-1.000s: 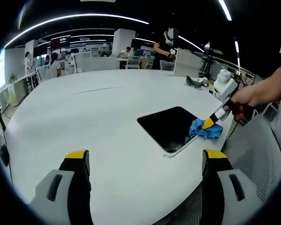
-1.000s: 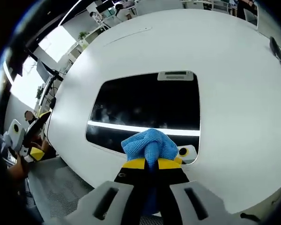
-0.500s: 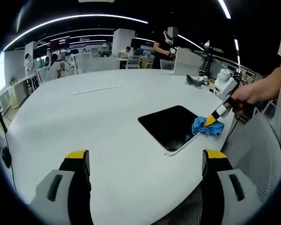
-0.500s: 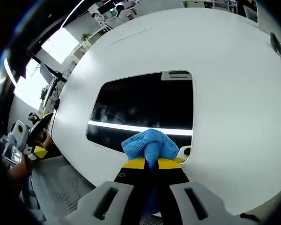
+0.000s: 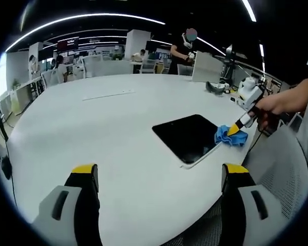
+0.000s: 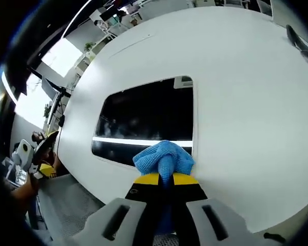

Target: Wipe the mirror surface with the cleaning cloth until all visible marks leave the cleaned area.

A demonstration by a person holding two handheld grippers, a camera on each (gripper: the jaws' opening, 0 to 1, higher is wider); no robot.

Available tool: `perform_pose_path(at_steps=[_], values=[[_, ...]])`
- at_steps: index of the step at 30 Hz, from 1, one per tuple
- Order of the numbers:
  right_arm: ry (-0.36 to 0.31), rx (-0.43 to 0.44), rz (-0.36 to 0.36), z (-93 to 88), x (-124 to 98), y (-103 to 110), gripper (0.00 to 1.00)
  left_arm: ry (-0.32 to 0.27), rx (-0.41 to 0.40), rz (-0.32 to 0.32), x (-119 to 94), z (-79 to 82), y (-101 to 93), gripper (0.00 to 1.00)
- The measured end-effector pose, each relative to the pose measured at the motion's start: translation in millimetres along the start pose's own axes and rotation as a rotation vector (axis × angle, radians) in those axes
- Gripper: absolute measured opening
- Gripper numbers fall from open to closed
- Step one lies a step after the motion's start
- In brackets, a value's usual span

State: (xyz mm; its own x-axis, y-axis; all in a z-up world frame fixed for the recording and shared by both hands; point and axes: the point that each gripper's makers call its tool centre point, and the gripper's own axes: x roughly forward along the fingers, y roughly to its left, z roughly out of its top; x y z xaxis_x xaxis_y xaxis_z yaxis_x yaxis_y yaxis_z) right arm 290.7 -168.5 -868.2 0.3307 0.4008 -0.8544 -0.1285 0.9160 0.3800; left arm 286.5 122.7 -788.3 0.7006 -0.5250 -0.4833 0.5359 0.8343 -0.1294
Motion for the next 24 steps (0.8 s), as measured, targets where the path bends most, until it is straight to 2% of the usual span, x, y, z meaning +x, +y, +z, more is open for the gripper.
perform_pose_path(at_steps=[14,16,24], values=[[0.015,0.008,-0.009,12.7,6,-2,0.01,0.002,-0.007,0.001,0,-1.4,1.1,0.99],[0.013,0.004,-0.015,17.4,8,-3,0.01,-0.034,-0.037,0.003,-2,5.2,3.2,0.99],[0.003,-0.006,-0.041,43.4,17,-5,0.01,-0.024,-0.014,0.014,-1,4.4,5.8,0.99]])
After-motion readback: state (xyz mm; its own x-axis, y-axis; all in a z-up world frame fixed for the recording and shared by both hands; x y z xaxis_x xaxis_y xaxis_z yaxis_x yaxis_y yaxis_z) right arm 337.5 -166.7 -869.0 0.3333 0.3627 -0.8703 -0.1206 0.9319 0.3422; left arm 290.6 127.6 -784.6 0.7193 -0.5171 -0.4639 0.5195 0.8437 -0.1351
